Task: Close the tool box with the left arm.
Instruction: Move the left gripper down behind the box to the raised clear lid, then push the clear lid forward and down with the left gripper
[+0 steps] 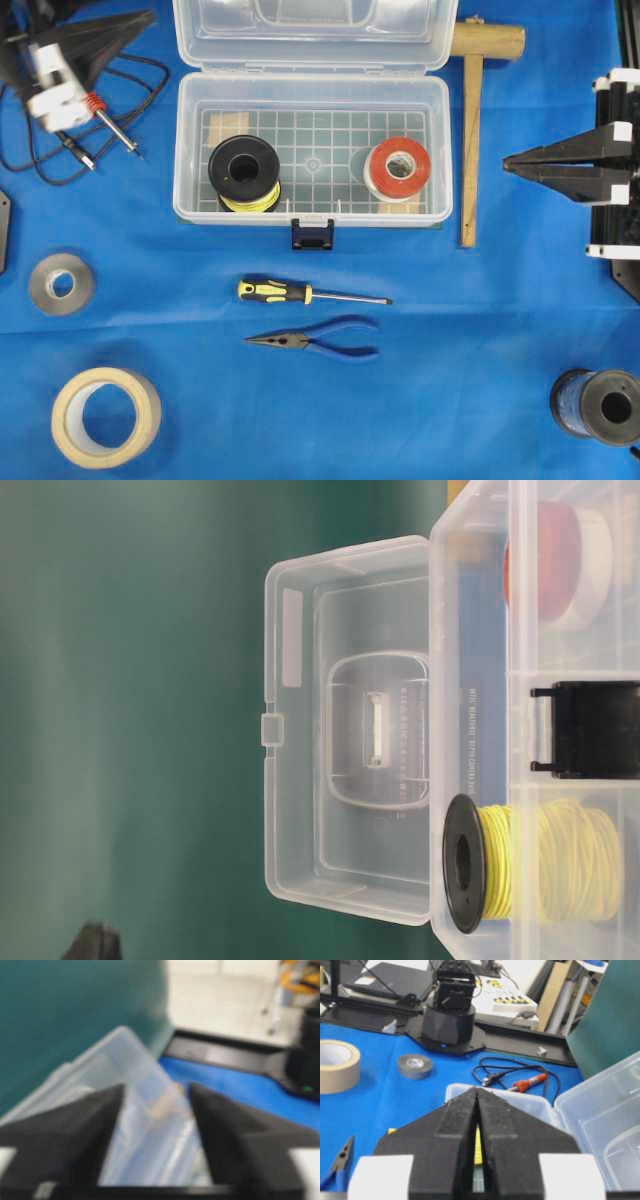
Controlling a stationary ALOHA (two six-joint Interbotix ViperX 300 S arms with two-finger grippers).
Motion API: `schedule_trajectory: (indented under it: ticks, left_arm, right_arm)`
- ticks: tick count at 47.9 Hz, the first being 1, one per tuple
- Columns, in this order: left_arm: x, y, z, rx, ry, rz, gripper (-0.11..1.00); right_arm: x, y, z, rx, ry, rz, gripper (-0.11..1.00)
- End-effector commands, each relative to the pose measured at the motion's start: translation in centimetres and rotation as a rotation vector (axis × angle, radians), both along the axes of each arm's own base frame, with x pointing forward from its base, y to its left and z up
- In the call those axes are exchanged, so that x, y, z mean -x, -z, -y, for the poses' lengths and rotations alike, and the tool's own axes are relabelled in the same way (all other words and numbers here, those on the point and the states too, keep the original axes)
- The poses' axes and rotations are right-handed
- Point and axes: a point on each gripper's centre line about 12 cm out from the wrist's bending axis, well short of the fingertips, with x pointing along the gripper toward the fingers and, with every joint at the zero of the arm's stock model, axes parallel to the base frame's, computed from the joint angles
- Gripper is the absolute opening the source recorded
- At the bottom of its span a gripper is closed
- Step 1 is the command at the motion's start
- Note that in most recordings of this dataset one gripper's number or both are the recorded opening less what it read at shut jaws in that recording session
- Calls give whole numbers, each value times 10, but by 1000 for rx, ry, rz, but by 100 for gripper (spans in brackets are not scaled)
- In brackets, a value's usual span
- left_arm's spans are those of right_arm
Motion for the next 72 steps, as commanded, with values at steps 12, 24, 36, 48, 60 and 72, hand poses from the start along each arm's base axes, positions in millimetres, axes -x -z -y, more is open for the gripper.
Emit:
schedule_trajectory:
  ticks: [12, 24, 36, 48, 60, 72]
  left_arm:
    - [-47, -11, -76, -30, -143, -86, 91]
    - [-89, 6, -122, -22, -166, -288, 93]
    - [-109, 37, -165, 53, -194, -455, 93]
    - [-117, 64, -175, 85, -175, -571, 93]
    - [-119, 68, -156, 104, -115, -674, 93]
    - [-127, 52, -125, 67, -38, -702, 93]
  right_arm:
    - [-3, -4, 1, 3, 4, -5, 0]
    - [-4, 0, 1, -1, 5, -28, 0]
    - [-6, 4, 1, -1, 4, -46, 0]
    - [-7, 6, 1, -1, 3, -55, 0]
    - [-7, 6, 1, -1, 4, -57, 0]
    - [-7, 7, 1, -1, 4, -58, 0]
